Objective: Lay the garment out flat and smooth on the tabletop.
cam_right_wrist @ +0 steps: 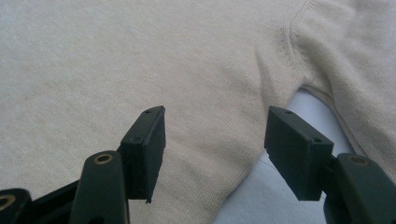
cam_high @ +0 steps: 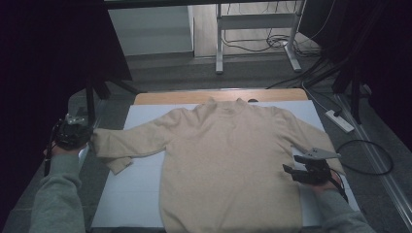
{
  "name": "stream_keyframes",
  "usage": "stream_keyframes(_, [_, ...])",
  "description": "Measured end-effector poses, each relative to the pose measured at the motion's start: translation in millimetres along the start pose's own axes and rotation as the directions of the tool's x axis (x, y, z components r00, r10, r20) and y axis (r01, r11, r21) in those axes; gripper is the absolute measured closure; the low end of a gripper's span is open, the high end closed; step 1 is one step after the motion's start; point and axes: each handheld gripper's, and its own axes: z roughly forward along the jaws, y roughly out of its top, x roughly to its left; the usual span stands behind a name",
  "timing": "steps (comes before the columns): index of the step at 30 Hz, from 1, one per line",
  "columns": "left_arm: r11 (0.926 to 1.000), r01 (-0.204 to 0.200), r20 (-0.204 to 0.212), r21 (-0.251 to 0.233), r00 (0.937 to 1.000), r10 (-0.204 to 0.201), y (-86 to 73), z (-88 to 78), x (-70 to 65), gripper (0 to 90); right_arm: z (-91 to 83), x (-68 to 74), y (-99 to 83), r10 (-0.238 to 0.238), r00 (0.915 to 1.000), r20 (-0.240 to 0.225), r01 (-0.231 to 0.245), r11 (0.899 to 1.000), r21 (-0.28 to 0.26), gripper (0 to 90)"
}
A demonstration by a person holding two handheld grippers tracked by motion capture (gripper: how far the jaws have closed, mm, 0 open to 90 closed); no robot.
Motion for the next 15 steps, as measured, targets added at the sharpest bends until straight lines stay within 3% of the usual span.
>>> stream_keyframes(1, [1.0, -0.001, 0.001, -0.008, 1.0, 0.001, -1.3, 0.2, -3.5, 59.5, 0.1, 0.0, 0.0, 0.0, 1.0, 0.0, 0.0, 1.0, 0.0, 38.2])
stream_keyframes(3, [0.9998, -0.005, 0.042, -0.019, 0.9991, 0.006, -2.9, 0.4, -12.9, 49.9, 0.5, 0.2, -0.1, 0.0, 1.0, 0.0, 0.0, 1.0, 0.002, 38.1])
stream_keyframes(6, [0.9989, -0.04, 0.125, -0.025, 0.9912, 0.043, -3.7, 0.2, -33.8, 46.3, 0.4, 0.9, 0.0, -0.001, 1.0, 0.002, 0.001, 1.0, 0.001, 37.9])
stream_keyframes(8, [0.9967, -0.075, 0.176, -0.029, 0.9811, 0.079, -4.6, -1.5, -50.6, 45.9, 0.1, 0.7, 0.0, -0.001, 1.0, 0.003, 0.001, 1.0, -0.001, 37.9])
stream_keyframes(11, [0.9916, -0.124, 0.25, -0.038, 0.9595, 0.129, -10.6, -7.3, -77.7, 45.2, -0.1, 0.6, -0.1, -0.003, 1.0, 0.003, 0.003, 1.0, 0.001, 37.9])
stream_keyframes(15, [0.9796, -0.201, 0.289, -0.01, 0.9373, 0.195, -25.0, -12.4, -108.9, 44.9, -0.4, 0.8, -0.1, -0.003, 1.0, 0.0, 0.003, 1.0, -0.004, 37.9])
